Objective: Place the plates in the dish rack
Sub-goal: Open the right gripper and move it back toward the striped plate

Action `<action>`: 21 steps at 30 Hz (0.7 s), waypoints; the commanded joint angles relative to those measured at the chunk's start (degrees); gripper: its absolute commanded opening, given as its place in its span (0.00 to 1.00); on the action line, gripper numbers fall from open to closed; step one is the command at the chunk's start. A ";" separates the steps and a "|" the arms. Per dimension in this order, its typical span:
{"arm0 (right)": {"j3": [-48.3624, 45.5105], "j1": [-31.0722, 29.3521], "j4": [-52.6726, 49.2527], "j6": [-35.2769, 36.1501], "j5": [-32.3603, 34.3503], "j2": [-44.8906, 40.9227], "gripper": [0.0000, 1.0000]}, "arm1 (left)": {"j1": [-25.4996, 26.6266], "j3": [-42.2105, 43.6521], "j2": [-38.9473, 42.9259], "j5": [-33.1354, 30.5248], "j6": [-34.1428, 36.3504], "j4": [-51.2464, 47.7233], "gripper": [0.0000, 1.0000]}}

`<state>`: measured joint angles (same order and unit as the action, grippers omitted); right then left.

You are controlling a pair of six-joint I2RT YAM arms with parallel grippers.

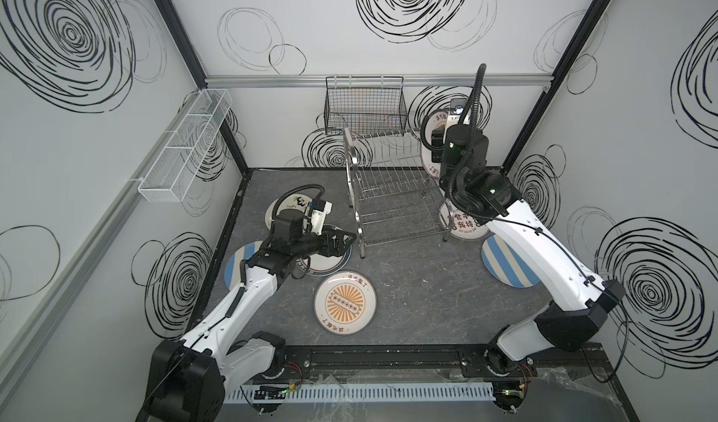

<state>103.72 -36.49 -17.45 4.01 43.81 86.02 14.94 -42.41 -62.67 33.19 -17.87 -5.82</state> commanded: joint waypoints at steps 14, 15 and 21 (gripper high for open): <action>-29.13 -1.17 -15.48 -20.14 -21.56 -27.40 0.69 | -0.53 0.93 1.13 -0.30 0.33 2.89 0.96; -31.92 -1.21 -16.41 -21.79 -21.78 -29.09 0.70 | -0.53 0.93 1.14 -0.47 0.36 2.78 0.96; -47.84 -0.79 -23.79 -35.52 -18.47 -36.65 0.71 | -0.87 0.84 1.76 -1.80 0.66 2.50 0.96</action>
<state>59.59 -37.47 -35.14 -21.47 24.86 51.20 14.79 -42.11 -62.13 32.25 -17.82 -5.85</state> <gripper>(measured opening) 0.706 0.960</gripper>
